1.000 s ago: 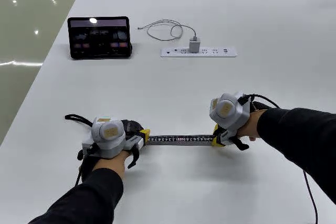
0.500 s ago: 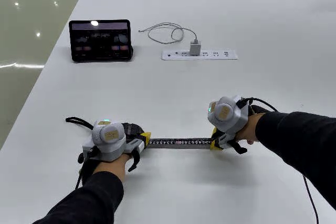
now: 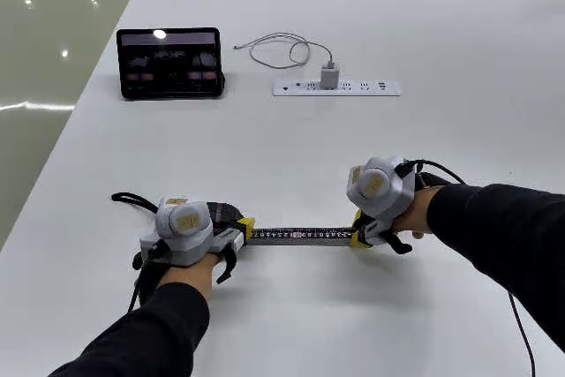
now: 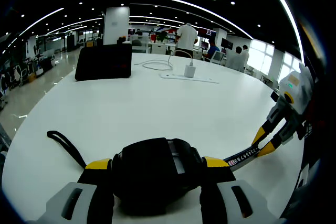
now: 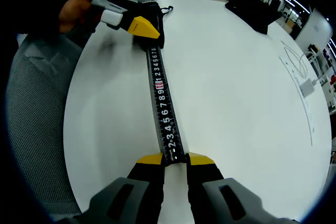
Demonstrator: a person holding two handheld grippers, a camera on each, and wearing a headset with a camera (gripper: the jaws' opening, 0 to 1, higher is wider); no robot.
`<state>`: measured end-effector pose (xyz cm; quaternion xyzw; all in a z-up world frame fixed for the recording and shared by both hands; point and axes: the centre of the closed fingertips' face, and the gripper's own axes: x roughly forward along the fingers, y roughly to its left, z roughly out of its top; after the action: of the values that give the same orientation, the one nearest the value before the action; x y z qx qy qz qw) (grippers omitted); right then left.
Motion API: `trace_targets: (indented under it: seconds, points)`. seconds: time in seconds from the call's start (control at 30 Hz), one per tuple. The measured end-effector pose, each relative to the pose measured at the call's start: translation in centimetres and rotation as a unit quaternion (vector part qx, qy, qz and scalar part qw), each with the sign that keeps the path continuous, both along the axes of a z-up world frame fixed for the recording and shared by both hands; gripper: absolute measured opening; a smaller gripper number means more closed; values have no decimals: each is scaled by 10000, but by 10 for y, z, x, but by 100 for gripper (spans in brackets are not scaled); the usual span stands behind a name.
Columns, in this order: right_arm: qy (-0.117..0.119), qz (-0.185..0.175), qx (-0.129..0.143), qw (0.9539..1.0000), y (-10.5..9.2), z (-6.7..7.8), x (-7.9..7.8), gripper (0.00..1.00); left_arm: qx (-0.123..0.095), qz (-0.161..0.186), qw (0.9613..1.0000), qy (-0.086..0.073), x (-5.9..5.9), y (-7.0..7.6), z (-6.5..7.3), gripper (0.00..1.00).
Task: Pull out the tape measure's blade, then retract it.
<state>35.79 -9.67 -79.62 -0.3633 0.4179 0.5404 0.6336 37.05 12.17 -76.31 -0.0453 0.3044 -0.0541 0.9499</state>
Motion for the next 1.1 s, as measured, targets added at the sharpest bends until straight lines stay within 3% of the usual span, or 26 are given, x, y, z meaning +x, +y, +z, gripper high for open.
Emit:
trace_targets:
  seconds: [1.1]
  points:
    - [-2,30,95,10000,16,0,1,12,-17,18,10000,43,0,0,0,62]
